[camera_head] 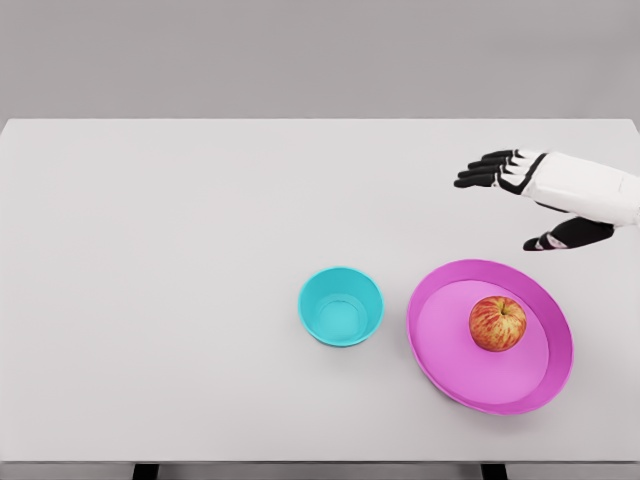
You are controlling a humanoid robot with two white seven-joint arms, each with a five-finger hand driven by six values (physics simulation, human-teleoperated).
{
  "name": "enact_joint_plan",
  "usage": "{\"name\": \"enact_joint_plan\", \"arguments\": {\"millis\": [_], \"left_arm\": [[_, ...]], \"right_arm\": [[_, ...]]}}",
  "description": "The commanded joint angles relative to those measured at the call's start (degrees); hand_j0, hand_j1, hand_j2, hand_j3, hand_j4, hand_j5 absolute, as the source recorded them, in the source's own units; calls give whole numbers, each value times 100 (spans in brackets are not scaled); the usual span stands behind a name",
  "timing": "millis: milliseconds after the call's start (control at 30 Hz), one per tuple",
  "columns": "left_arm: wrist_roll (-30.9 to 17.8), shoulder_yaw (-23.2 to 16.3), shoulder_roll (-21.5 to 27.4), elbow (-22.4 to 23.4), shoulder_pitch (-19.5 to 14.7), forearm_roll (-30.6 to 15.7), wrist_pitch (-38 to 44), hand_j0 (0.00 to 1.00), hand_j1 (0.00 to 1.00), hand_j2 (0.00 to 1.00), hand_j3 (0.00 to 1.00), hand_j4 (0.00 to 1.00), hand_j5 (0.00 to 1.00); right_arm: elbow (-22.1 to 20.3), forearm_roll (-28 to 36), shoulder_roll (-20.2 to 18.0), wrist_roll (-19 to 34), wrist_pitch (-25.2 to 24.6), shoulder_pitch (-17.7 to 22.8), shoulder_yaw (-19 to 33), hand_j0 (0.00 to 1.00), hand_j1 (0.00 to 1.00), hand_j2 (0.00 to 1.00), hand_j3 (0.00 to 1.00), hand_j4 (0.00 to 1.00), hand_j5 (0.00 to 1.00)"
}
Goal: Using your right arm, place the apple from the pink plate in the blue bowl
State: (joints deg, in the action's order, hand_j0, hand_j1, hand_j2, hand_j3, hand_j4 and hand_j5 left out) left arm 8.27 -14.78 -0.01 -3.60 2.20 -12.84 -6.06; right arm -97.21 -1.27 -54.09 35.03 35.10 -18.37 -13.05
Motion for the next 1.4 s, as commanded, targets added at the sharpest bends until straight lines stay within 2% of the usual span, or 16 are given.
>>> {"name": "enact_joint_plan", "arguments": {"millis": [0, 67, 100, 200, 233, 300, 367, 467, 567, 733, 900, 1033, 1167, 1267, 1367], "left_arm": [[-1, 1, 1, 0, 0, 1, -1, 100, 100, 100, 100, 100, 100], [-1, 1, 1, 0, 0, 1, -1, 100, 100, 100, 100, 100, 100], [-1, 1, 1, 0, 0, 1, -1, 100, 100, 100, 100, 100, 100], [-1, 1, 1, -9, 0, 1, -1, 100, 100, 100, 100, 100, 100], [-1, 1, 1, -9, 0, 1, -1, 100, 100, 100, 100, 100, 100], [-1, 1, 1, -9, 0, 1, -10, 100, 100, 100, 100, 100, 100], [-1, 1, 1, -9, 0, 1, -10, 100, 100, 100, 100, 100, 100], [-1, 1, 1, -9, 0, 1, -10, 100, 100, 100, 100, 100, 100], [-1, 1, 1, -9, 0, 1, -10, 100, 100, 100, 100, 100, 100], [-1, 1, 1, -9, 0, 1, -10, 100, 100, 100, 100, 100, 100], [-1, 1, 1, -18, 0, 1, -10, 100, 100, 100, 100, 100, 100], [-1, 1, 1, -18, 0, 1, -10, 100, 100, 100, 100, 100, 100], [-1, 1, 1, -18, 0, 1, -18, 100, 100, 100, 100, 100, 100], [-1, 1, 1, -18, 0, 1, -18, 100, 100, 100, 100, 100, 100], [-1, 1, 1, -18, 0, -8, -18, 100, 100, 100, 100, 100, 100]], "right_arm": [[9, 39, 83, -3, -10, 0, -5, 100, 100, 100, 100, 100, 100], [9, 39, 373, -3, -10, 166, 434, 100, 100, 100, 100, 100, 100], [0, 39, 207, -3, -10, 518, 813, 100, 100, 100, 100, 100, 100], [-18, 39, -339, -3, -10, 826, 804, 100, 100, 100, 100, 100, 100], [-26, 39, -365, -3, -10, 852, 795, 100, 100, 100, 100, 100, 100], [-35, 39, -365, -3, -10, 905, 373, 100, 100, 100, 100, 100, 100], [-35, 39, -365, -3, -10, 923, 233, 100, 100, 100, 100, 100, 100], [-35, 39, -611, -3, -10, 1178, 224, 100, 100, 100, 100, 100, 100], [-35, 30, -716, -3, -10, 1187, 250, 100, 100, 100, 100, 100, 100], [-44, 13, -717, -3, -10, 1503, 241, 100, 100, 100, 100, 100, 100], [-88, 30, -664, -3, -10, 1477, 233, 100, 100, 100, 100, 100, 100], [-62, 30, -787, -3, -10, 1406, 250, 100, 100, 100, 100, 100, 100], [-62, 30, -734, -3, -10, 1450, 83, 100, 100, 100, 100, 100, 100], [-70, 30, -515, -3, -10, 1406, -163, 100, 100, 100, 100, 100, 100], [-70, 30, -593, -3, -10, 1433, -224, 100, 100, 100, 100, 100, 100]]}}
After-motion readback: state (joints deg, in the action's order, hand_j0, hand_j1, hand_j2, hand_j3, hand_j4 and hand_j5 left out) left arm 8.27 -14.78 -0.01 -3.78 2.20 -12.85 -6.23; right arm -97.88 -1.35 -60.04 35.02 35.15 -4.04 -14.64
